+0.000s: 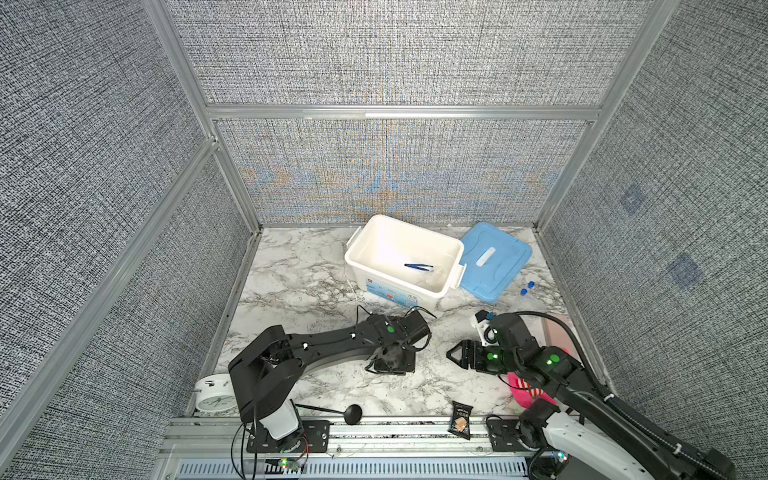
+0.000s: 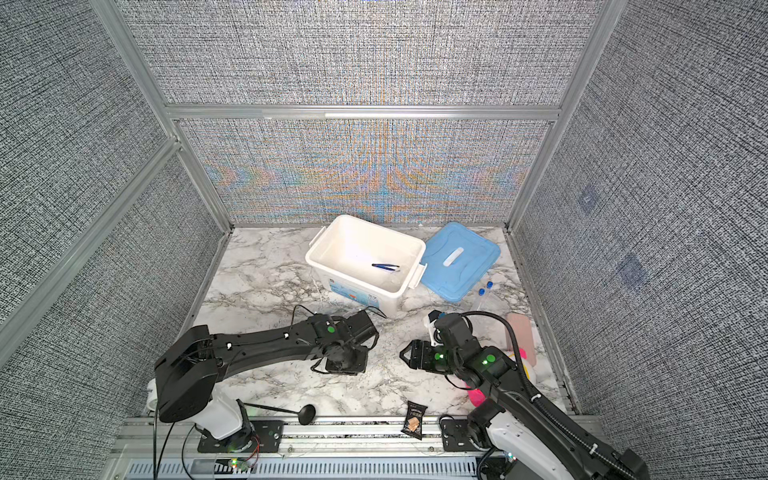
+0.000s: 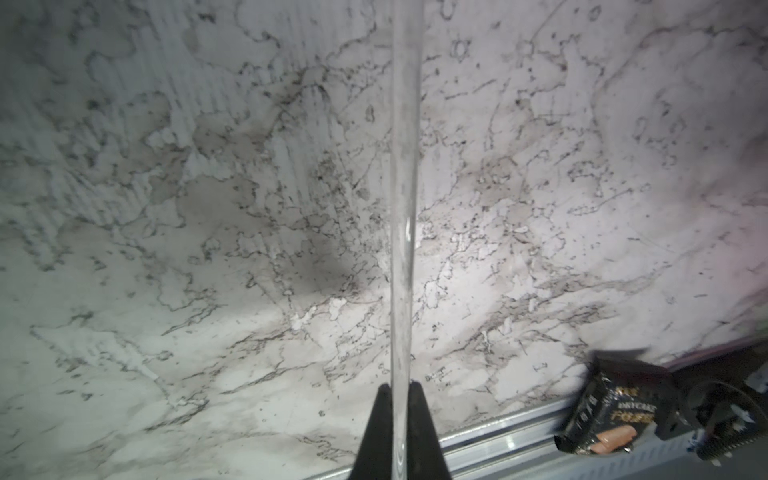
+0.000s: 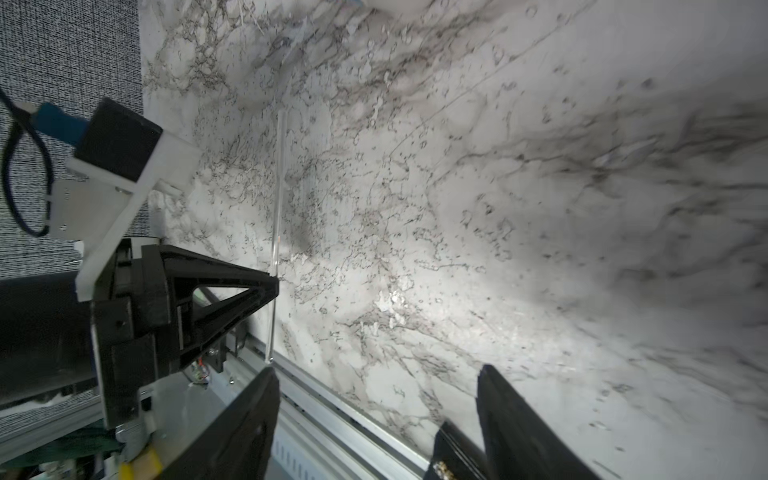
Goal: Organize the chemistry lab equipment
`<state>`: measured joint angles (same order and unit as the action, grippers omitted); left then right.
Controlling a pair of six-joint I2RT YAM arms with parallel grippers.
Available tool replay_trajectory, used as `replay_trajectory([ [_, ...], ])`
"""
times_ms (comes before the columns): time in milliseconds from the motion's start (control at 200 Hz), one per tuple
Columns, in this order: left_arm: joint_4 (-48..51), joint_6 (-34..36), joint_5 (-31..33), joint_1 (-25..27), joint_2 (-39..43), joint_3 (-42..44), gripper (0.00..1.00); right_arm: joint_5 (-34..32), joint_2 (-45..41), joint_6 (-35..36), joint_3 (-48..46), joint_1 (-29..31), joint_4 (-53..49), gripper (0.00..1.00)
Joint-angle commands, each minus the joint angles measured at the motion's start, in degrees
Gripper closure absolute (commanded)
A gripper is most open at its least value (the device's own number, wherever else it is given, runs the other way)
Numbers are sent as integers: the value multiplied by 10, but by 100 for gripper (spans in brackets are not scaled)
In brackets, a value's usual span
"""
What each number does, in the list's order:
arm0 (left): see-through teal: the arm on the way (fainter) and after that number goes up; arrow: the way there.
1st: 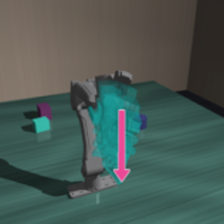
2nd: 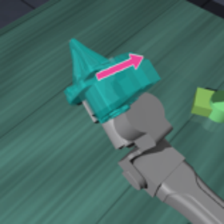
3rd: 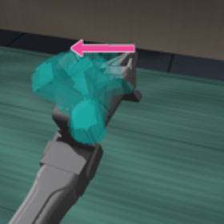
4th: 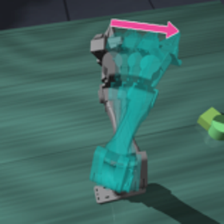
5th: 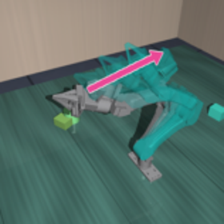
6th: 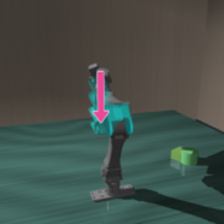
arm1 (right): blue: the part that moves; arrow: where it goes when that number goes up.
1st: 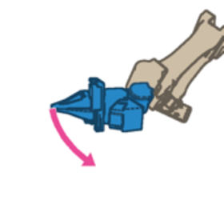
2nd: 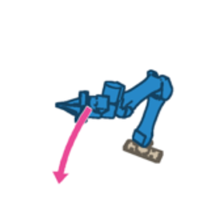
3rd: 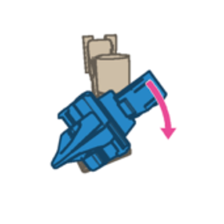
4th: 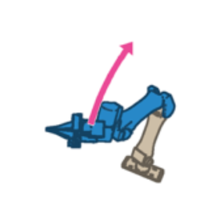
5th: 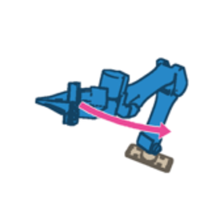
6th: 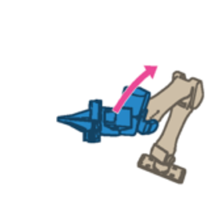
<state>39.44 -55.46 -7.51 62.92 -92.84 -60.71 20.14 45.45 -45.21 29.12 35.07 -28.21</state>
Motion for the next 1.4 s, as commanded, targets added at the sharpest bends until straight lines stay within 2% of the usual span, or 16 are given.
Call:
replay_trajectory([
  [0, -61, 8, -43, -1, 20, 11, 93, 76, 32, -93, -27, 7, 141, 27],
  [115, -78, 20, -58, 0, 39, 11, 94, 113, 86, -143, -44, 13, 233, 31],
  [280, -95, 41, -89, 0, 45, 0, 94, 133, 129, -178, -44, 18, 323, 31],
  [545, -119, 46, -103, 1, 55, -3, 96, 117, 150, -188, -34, 18, 314, 35],
  [635, -126, 50, -108, 1, 63, 0, 96, 103, 149, -170, -28, 18, 294, 43],
  [745, -146, 47, -116, 1, 72, 12, 96, 108, 152, -175, -26, 19, 317, 53],
  [1035, -160, 51, -112, 1, 86, 18, 95, 117, 150, -184, -11, 20, 331, 95],
  [1100, -160, 57, -110, 1, 90, 16, 94, 114, 149, -173, -4, 20, 316, 100],
  [1155, -160, 59, -108, 1, 95, 17, 94, 113, 147, -170, 1, 19, 311, 100],
  [1256, -160, 61, -98, 1, 109, 17, 87, 101, 133, -159, 15, 19, 284, 100],
  [1336, -156, 63, -89, 0, 125, 20, 71, 81, 119, -134, 39, 20, 241, 100],
  [1396, -145, 66, -78, -1, 142, 21, 63, 61, 113, -104, 68, 20, 202, 100],
])
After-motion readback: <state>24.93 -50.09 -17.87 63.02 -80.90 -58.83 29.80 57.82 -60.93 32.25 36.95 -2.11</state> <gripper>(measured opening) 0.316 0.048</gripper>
